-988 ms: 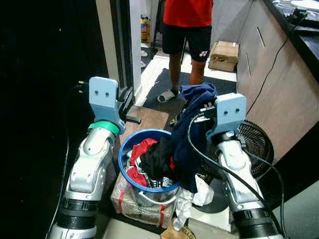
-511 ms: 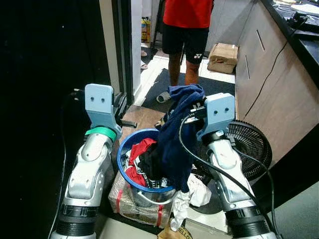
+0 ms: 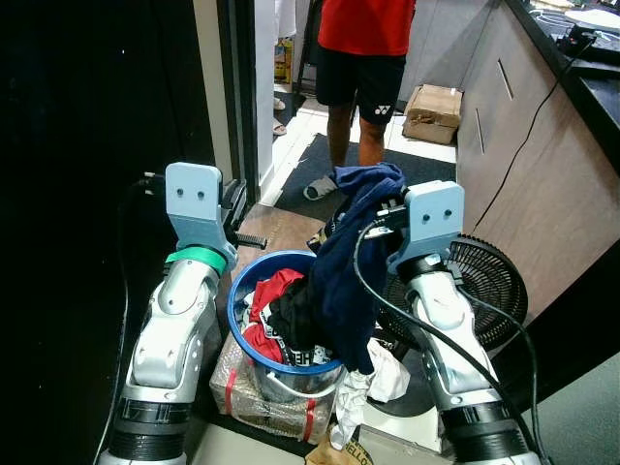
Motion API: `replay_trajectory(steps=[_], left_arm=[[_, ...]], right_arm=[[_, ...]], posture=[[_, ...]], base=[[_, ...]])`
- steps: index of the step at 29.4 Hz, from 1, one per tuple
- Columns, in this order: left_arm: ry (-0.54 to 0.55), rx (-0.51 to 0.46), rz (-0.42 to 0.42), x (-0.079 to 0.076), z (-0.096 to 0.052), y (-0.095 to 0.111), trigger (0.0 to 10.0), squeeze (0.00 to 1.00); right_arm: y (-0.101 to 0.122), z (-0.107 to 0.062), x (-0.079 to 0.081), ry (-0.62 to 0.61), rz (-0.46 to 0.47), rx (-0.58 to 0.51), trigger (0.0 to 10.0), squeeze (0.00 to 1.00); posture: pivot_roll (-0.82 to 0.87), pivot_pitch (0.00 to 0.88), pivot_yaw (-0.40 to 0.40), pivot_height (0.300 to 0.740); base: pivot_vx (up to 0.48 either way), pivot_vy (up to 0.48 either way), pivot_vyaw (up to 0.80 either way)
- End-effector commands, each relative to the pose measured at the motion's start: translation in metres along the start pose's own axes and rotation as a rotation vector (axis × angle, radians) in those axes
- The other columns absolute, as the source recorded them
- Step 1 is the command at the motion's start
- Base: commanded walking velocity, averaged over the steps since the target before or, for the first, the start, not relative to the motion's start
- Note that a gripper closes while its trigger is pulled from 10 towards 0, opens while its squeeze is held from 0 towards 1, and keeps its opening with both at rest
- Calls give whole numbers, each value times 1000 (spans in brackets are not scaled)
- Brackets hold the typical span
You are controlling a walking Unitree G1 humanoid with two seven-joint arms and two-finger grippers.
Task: Clothes washing
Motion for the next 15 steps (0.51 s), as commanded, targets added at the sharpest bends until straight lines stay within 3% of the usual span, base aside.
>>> replay_trajectory(steps=[1,15], left_arm=[[2,31,-7,-2,-4,-8,10000,0],[46,65,-30,4,-9,-16,10000,0]], right_arm=[[0,-3,-1,-9,-1,-1,10000,0],[-2,-3,9,26,4,-4,10000,0]], posture=[[125,0,-23,740],[149,0,-34,740]], base=[[0,0,0],[0,0,0]])
Point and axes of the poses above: a point about 5 cm out from each wrist's last joint towards the gripper, its own z axis pointing out of the wrist towards the gripper, its own y axis along the axis of the wrist's last joint, x = y × z, the point moved 2 cm from there along z, pointing out of the wrist towards the gripper, and after that the axes turned 6 degrees about -z, right-handed, at the moved point
